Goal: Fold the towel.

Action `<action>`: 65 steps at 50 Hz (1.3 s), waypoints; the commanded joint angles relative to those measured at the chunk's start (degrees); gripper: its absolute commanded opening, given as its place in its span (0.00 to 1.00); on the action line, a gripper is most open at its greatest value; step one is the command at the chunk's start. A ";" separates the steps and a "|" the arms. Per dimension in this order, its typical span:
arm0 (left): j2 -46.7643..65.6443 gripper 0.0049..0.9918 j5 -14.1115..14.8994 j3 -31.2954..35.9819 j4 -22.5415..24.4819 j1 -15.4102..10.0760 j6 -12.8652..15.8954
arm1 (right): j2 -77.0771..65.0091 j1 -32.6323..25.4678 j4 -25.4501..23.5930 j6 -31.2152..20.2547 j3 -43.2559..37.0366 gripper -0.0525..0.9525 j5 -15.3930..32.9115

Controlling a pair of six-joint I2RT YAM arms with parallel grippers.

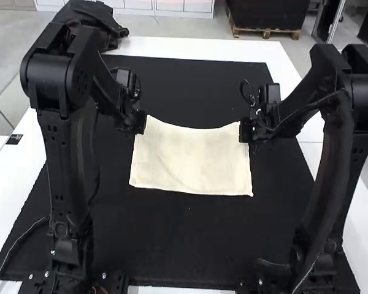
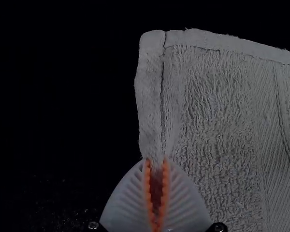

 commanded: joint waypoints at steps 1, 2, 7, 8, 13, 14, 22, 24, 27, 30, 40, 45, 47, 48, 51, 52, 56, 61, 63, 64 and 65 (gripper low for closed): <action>-2.66 0.02 0.15 0.93 -0.65 0.99 -0.57 | -2.53 -1.33 0.32 0.44 -0.93 0.03 -0.51; -2.93 0.02 0.23 0.84 -0.74 0.99 -0.57 | -2.79 -1.51 0.32 0.44 -1.02 0.03 -0.60; -4.60 0.02 0.41 0.31 -1.35 1.08 -0.57 | -4.20 -2.83 -0.03 0.44 -1.63 0.03 -0.95; -4.86 0.02 0.41 0.14 -1.35 1.08 -0.57 | -4.37 -3.09 -0.03 0.44 -1.81 0.03 -0.95; -6.09 0.02 0.41 -0.74 -1.35 1.08 -0.39 | -5.60 -4.15 -0.38 0.44 -2.33 0.03 -1.92; -6.27 0.02 0.50 -1.01 -1.35 0.99 -0.39 | -5.95 -4.23 -0.64 0.44 -2.42 0.03 -2.10; -8.55 0.02 1.64 -2.15 -2.58 0.73 -0.57 | -8.77 -4.59 -1.87 0.35 -3.39 0.03 -3.15; -9.17 0.02 1.64 -2.50 -3.11 0.73 -0.57 | -9.56 -4.59 -2.23 0.35 -3.56 0.03 -3.50; -10.05 0.02 1.73 -3.03 -3.72 0.73 -0.57 | -10.35 -4.59 -3.54 0.26 -3.65 0.03 -3.94; -10.93 0.02 1.73 -3.82 -4.43 0.73 -0.57 | -11.49 -4.59 -4.86 0.44 -3.65 0.03 -4.65; -14.18 0.02 2.17 -6.46 -5.92 0.73 -0.22 | -14.66 -4.59 -7.76 0.26 -4.53 0.03 -5.44; -15.94 0.02 2.25 -7.78 -6.54 0.91 -0.04 | -16.59 -4.59 -9.52 0.09 -5.67 0.03 -6.14; -16.73 0.02 2.25 -8.39 -6.62 0.91 -0.04 | -17.47 -4.59 -10.22 0.00 -6.11 0.03 -6.40; -17.08 0.02 2.25 -8.57 -6.71 0.99 0.05 | -17.91 -4.59 -10.58 0.00 -6.29 0.03 -6.49; -18.22 0.02 2.25 -9.18 -7.24 0.99 0.05 | -19.05 -4.59 -11.89 0.00 -6.82 0.03 -7.02; -18.48 0.02 2.25 -9.36 -7.41 0.91 0.05 | -19.40 -4.59 -12.25 0.00 -6.90 0.03 -7.11; -19.98 0.02 2.25 -10.15 -8.12 0.73 0.05 | -21.42 -4.67 -14.09 0.00 -7.69 0.03 -8.07; -21.30 0.02 2.25 -11.29 -8.29 0.73 0.22 | -23.44 -4.94 -15.41 0.00 -8.84 0.03 -8.51; -21.82 0.02 2.25 -11.73 -8.38 0.73 0.22 | -24.24 -5.20 -15.85 -0.09 -9.36 0.03 -8.60; -21.91 0.02 2.25 -11.91 -8.47 0.73 0.31 | -24.50 -5.29 -16.11 -0.09 -9.54 0.03 -8.60; -22.18 0.02 2.25 -12.17 -8.65 0.73 0.22 | -24.85 -5.38 -16.55 -0.18 -9.72 0.03 -8.69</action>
